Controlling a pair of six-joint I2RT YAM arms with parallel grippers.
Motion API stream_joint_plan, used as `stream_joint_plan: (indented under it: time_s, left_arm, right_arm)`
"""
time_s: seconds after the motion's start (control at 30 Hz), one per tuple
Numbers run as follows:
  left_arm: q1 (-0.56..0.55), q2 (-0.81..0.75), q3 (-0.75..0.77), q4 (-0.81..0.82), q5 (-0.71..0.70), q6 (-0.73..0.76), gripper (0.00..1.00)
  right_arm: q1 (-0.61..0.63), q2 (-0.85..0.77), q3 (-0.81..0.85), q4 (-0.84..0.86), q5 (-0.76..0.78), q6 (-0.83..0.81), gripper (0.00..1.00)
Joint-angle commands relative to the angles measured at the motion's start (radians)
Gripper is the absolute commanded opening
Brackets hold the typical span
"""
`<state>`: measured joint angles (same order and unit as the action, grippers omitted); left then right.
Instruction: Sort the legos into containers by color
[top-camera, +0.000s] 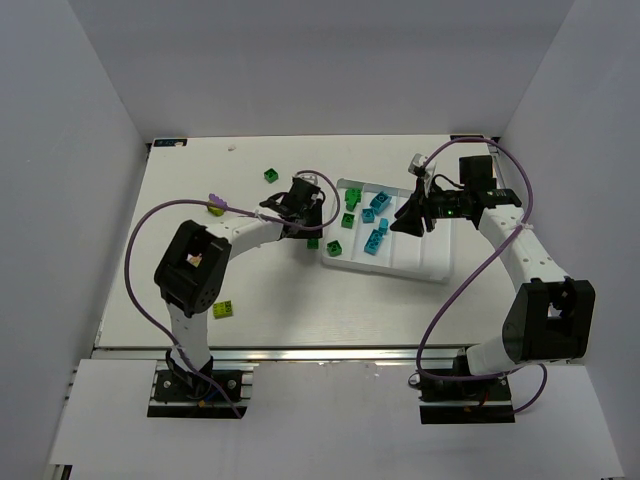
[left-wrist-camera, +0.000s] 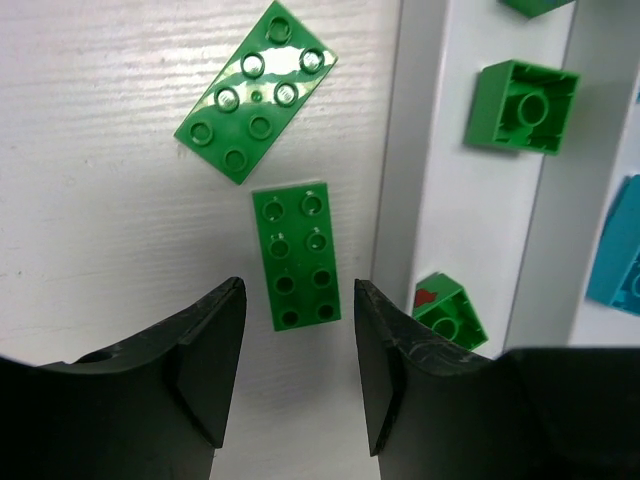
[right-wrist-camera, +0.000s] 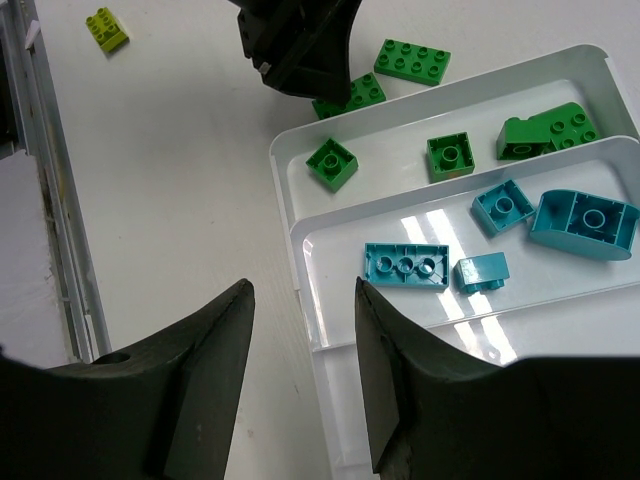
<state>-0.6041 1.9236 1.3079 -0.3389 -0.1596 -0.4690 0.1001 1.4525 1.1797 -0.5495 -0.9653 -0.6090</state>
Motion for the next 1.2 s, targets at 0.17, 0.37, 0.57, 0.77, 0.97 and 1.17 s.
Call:
stream_joint_plan:
  time_s: [0.17,0.37,0.57,0.77,0.97,1.17]
  left_arm:
    - [0.000,0.040,0.082,-0.008,0.008,-0.016,0.58]
    - [-0.003,0.075,0.103,-0.035,-0.034,-0.016,0.58]
    - [-0.008,0.101,0.119,-0.055,-0.049,-0.007,0.59]
    - [-0.020,0.132,0.107,-0.081,-0.075,0.006,0.57]
    - [-0.029,0.089,0.036,-0.101,-0.139,0.006,0.39]
    - [-0.029,-0.027,-0.055,-0.100,-0.169,-0.010,0.16]
  right_arm:
    - [-0.003,-0.027,-0.011,0.017,-0.023,0.002,0.50]
    - [-0.003,-0.026,-0.009,0.019,-0.023,0.003,0.50]
    - [-0.002,-0.020,-0.011,0.022,-0.023,0.005,0.50]
    - [-0.003,-0.020,-0.008,0.023,-0.023,0.006,0.50]
    - [-0.005,-0.023,-0.009,0.022,-0.024,0.005,0.50]
    - [-0.005,-0.027,-0.012,0.025,-0.032,0.008,0.50]
